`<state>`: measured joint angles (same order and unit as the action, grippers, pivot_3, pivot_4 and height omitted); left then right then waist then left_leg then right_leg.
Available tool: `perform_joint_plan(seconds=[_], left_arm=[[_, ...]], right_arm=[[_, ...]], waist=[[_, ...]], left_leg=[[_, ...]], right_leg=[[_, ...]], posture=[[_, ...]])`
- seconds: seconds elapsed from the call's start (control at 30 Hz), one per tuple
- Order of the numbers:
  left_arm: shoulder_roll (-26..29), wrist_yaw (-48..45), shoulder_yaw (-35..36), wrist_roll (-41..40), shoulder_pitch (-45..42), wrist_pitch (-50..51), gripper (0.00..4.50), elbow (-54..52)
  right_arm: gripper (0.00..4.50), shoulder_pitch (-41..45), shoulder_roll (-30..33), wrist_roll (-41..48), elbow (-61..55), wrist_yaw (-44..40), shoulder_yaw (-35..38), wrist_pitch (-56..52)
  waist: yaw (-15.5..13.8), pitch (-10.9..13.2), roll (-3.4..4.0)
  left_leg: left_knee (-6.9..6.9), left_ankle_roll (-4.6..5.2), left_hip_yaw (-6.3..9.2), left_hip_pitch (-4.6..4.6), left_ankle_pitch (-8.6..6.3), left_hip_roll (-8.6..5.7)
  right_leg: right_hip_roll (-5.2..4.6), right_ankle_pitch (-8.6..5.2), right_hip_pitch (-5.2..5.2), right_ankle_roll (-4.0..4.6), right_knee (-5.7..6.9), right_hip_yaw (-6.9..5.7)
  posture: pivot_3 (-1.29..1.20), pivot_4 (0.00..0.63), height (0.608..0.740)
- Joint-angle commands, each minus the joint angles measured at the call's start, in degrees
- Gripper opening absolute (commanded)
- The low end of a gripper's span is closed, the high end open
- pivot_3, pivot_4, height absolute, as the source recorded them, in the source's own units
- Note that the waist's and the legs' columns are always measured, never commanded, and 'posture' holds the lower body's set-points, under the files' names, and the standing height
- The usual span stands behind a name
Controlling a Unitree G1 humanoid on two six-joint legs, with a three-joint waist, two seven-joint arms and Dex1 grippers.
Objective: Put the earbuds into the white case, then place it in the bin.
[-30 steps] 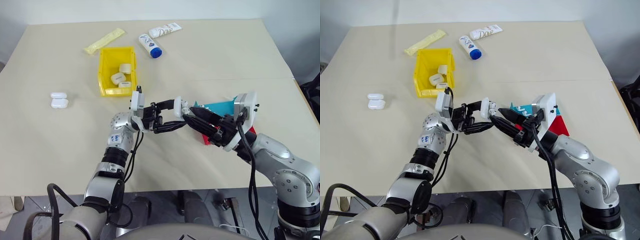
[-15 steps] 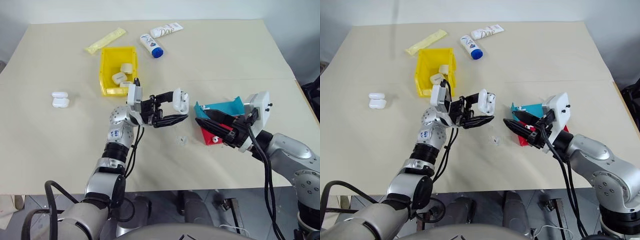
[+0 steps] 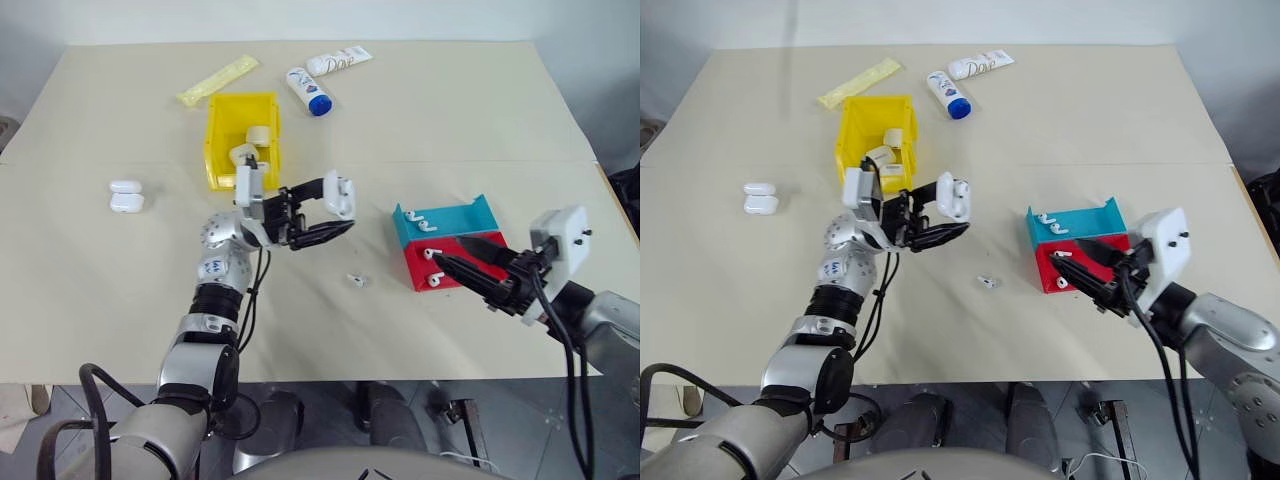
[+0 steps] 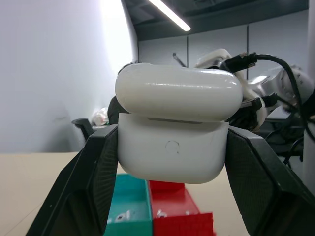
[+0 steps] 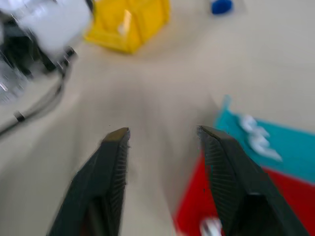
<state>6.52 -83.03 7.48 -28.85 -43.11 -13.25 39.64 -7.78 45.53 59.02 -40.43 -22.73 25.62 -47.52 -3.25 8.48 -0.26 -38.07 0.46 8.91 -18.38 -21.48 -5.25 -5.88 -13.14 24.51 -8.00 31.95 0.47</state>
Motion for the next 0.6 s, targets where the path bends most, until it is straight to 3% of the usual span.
perform_joint_plan(seconds=[0.03, 0.1, 0.33, 0.53, 0.6], left_arm=[[1.63, -0.92, 0.90, -0.44, -0.63, -0.29, 2.83, 0.75], [2.54, -1.41, 1.36, -0.48, -0.83, -0.17, 2.83, 1.56], [3.83, -1.73, 2.31, -0.53, -2.63, -0.15, 2.83, 3.79], [3.71, -1.39, 2.42, -0.32, -3.32, -0.71, 2.83, 4.18], [3.26, -1.08, 2.51, -0.46, -3.47, -1.10, 2.83, 3.85]], right_arm=[[3.69, -9.37, 1.47, -2.53, -1.67, -5.65, 11.21, 1.61], [4.35, -16.02, 0.59, -5.34, -1.28, -9.31, 17.25, 3.67], [4.43, -27.20, -2.78, -9.43, -1.58, -14.80, 27.82, 8.15], [4.43, -24.17, -0.56, -9.27, -2.22, -13.08, 26.04, 6.83], [4.43, -16.42, 4.39, -9.31, -0.48, -11.62, 19.92, 5.21]], waist=[[-0.21, 0.00, 0.00], [-0.86, 0.01, -0.01], [-1.00, 0.04, -0.10], [-0.83, 0.05, -0.10], [-0.57, 0.08, -0.14]], left_leg=[[0.01, 0.01, -0.01, 0.04, 0.00, 0.00], [0.01, 0.03, -0.01, 0.02, -0.01, -0.05], [0.00, 0.09, -0.16, 0.14, -0.05, -0.03], [0.01, 0.06, -0.15, 0.13, -0.06, 0.06], [0.00, 0.06, -0.16, 0.15, -0.06, 0.06]], right_leg=[[0.00, 0.00, -0.04, 0.00, -0.01, 0.00], [0.03, 0.00, -0.05, 0.00, -0.04, -0.02], [0.09, 0.01, -0.11, -0.03, -0.12, 0.11], [0.09, 0.01, -0.08, -0.02, -0.11, 0.12], [0.08, 0.01, -0.08, -0.02, -0.11, 0.14]], posture=[[0.00, 0.150, 0.740], [0.00, 0.150, 0.740], [0.00, 0.150, 0.740], [0.00, 0.150, 0.740], [0.00, 0.150, 0.740]])
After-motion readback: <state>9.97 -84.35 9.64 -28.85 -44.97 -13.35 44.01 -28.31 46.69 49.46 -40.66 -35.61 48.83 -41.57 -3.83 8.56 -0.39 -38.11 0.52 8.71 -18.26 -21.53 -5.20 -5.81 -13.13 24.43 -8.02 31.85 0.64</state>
